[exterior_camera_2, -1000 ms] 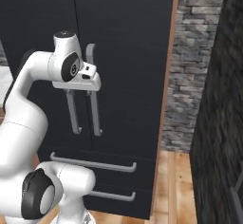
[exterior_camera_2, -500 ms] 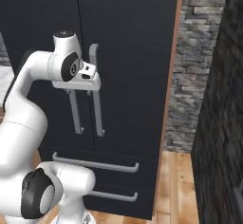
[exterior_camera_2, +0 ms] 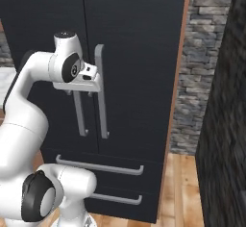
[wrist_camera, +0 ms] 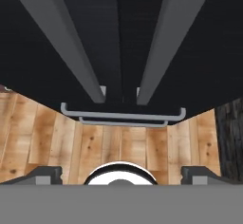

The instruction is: There is a bowl on the dining counter. Grab a lemon wedge from the fridge and place it in the bowl. Then get the liquor bottle and glass cup from the cabinet and place them next to the bowl.

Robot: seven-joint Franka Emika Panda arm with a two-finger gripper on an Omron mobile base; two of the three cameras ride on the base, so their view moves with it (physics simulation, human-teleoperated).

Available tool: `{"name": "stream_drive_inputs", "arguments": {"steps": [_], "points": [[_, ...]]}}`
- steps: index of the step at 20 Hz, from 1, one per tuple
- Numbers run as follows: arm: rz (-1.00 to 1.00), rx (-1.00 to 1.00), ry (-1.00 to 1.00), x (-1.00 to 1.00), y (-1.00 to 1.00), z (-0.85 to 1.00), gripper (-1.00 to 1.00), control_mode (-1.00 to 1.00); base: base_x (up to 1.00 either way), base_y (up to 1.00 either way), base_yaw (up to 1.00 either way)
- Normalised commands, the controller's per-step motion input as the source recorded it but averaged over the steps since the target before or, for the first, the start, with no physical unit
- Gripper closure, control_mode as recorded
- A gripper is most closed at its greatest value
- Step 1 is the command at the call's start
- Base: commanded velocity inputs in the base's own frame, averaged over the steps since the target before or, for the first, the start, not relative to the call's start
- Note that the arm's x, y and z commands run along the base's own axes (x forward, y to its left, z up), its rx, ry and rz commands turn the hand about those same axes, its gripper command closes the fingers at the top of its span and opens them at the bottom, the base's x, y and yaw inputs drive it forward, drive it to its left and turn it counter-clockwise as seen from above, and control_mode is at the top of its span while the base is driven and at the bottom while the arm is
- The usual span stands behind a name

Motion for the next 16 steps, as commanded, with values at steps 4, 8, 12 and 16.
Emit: {"name": "stream_drive_inputs", "arguments": {"steps": [4,8,12,16], "points": [[0.00,0.00,0.00,0.00,0.00,0.00,-1.00,1.00,0.01,0.06,0.00],[0.02,0.00,0.05,0.40,-0.09,-0.06,-1.00,-1.00,0.00,0.00,0.00],[0.21,0.02,-0.14,0.34,-0.46,-0.15,-1.00,-1.00,0.00,0.00,0.00],[0.19,0.00,-0.35,0.18,-0.34,-0.01,-1.00,-1.00,0.00,0.00,0.00]]}}
